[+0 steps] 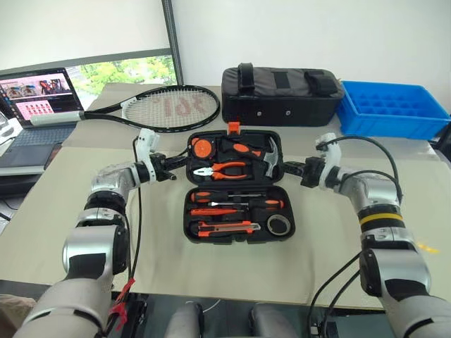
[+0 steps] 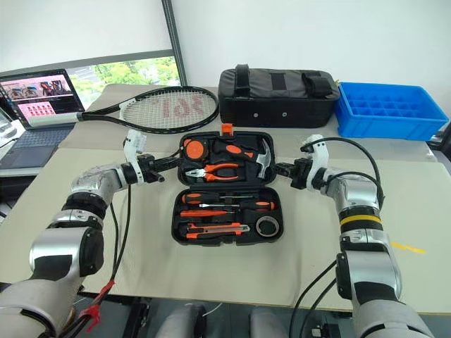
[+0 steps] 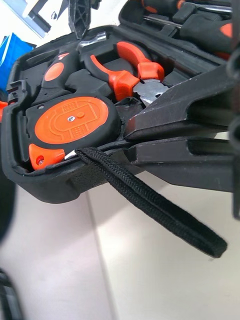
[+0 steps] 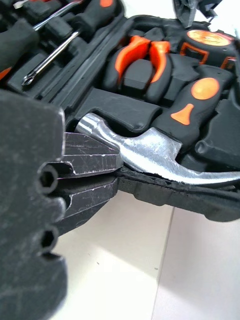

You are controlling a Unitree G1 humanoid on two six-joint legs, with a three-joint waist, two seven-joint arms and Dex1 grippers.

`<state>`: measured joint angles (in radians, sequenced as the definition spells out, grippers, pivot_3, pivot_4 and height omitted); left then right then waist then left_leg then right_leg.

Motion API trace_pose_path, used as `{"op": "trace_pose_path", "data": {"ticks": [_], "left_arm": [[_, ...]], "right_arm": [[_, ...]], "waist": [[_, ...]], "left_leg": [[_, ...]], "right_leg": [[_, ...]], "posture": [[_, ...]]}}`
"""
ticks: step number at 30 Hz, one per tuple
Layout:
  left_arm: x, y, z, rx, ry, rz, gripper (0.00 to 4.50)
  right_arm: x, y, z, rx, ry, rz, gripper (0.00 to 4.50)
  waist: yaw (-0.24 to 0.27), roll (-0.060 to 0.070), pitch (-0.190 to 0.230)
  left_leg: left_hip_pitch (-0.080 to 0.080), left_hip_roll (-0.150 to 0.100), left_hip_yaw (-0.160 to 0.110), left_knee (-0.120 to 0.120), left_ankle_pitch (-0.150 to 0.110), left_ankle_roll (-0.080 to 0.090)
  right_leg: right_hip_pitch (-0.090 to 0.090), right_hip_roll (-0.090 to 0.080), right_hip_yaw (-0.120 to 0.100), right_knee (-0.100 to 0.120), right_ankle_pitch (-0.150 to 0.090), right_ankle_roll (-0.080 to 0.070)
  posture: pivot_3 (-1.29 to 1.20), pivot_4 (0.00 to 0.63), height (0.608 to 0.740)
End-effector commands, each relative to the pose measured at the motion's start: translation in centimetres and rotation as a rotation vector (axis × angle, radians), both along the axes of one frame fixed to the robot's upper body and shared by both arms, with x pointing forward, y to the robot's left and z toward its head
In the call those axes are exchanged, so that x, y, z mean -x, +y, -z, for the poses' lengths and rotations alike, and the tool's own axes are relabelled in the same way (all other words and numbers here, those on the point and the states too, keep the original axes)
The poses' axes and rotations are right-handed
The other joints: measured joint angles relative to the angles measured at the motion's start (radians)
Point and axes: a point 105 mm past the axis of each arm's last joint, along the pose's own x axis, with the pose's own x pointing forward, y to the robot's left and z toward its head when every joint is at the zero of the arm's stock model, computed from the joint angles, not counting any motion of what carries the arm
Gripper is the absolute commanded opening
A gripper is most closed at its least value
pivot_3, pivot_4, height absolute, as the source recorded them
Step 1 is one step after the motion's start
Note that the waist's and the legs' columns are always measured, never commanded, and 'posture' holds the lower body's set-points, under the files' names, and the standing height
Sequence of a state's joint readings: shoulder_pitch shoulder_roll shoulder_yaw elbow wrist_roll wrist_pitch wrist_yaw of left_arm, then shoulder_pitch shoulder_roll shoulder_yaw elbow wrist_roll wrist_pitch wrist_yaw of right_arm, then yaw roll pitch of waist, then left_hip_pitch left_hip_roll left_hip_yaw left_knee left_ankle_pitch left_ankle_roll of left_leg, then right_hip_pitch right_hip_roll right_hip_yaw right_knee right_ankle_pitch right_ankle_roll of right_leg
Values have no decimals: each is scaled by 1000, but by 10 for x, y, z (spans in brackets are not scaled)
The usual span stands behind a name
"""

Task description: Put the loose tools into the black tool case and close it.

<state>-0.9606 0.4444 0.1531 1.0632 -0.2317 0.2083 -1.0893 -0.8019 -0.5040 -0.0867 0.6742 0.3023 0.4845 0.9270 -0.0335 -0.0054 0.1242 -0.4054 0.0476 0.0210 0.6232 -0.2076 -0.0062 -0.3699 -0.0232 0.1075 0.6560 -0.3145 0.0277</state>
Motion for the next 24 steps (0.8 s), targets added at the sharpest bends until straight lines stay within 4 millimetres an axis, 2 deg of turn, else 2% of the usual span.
{"op": "trace_pose_path", "data": {"ticks": [1, 7, 12, 17, 24], "left_arm": [[4, -7, -23, -143, -270, 63, 52], [24, -15, -26, -397, -609, 142, 52], [45, -22, -24, -602, -901, 215, 52], [59, -21, -22, -688, -1082, 233, 52], [71, -20, -22, -778, -1273, 247, 52]], "right_arm": [[3, -3, -34, 91, -233, -59, 0], [15, -20, -29, 300, -382, -101, 0], [29, -24, -27, 379, -467, -160, 0], [46, -16, -33, 413, -625, -231, 0], [48, -14, -40, 487, -811, -206, 0]], "waist": [[2, 0, 0], [18, 1, -1], [29, 1, -1], [31, 1, -1], [23, 1, -1]], "left_leg": [[0, 0, 0, 0, 0, 0], [1, 0, 0, 1, 0, 0], [1, -1, 0, 2, 0, 0], [2, -1, 1, 2, 0, 0], [6, -1, 4, 2, 0, 1]], "right_leg": [[0, 0, 0, 0, 0, 0], [1, 0, 0, 0, 0, 0], [2, -2, 1, -1, 0, 0], [3, -2, 1, 0, 0, 0], [3, -2, 5, -2, 0, 0]], "posture": [[0, 150, 708], [0, 150, 708], [0, 150, 708], [0, 150, 708], [0, 150, 708]]}}
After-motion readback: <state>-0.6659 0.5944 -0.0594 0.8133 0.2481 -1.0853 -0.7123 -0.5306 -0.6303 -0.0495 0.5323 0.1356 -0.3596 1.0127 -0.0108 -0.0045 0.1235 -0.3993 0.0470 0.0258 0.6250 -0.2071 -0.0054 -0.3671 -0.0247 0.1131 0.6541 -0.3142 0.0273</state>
